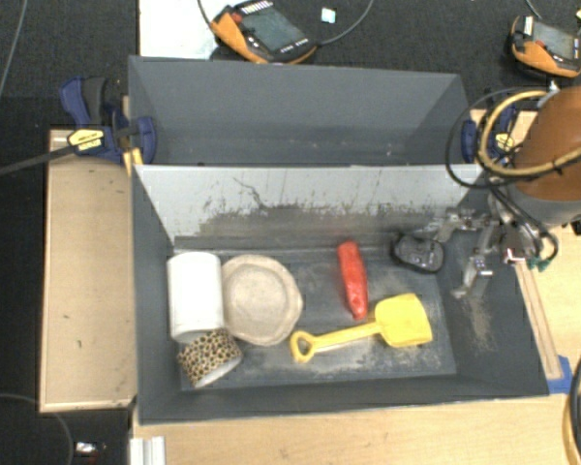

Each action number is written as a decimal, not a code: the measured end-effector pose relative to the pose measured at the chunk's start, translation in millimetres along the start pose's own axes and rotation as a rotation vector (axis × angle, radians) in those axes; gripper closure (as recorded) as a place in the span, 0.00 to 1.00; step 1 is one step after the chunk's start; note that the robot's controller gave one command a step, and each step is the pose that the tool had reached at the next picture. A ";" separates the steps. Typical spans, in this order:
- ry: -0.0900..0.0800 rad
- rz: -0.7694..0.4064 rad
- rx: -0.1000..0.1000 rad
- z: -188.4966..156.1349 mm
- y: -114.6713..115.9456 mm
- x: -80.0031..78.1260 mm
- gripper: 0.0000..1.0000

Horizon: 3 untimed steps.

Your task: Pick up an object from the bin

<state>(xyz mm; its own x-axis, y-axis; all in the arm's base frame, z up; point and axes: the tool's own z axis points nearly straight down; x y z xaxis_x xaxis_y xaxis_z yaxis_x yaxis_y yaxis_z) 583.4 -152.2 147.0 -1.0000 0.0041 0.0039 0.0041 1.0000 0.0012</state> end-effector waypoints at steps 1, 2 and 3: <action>-0.007 -0.007 0.002 -4.7 0.6 -1.8 0.00; -0.006 -0.087 0.001 76.8 43.5 70.2 0.00; -0.028 -0.347 0.012 -1.2 58.2 75.5 0.00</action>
Offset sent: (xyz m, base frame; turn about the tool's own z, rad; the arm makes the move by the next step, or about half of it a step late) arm -0.0709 0.0437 -0.0770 -0.0881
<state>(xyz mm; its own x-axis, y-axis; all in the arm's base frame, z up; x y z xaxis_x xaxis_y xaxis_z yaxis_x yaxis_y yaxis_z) 508.1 -93.7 148.6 -0.9414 -0.3367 -0.0218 -0.3364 0.9416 -0.0144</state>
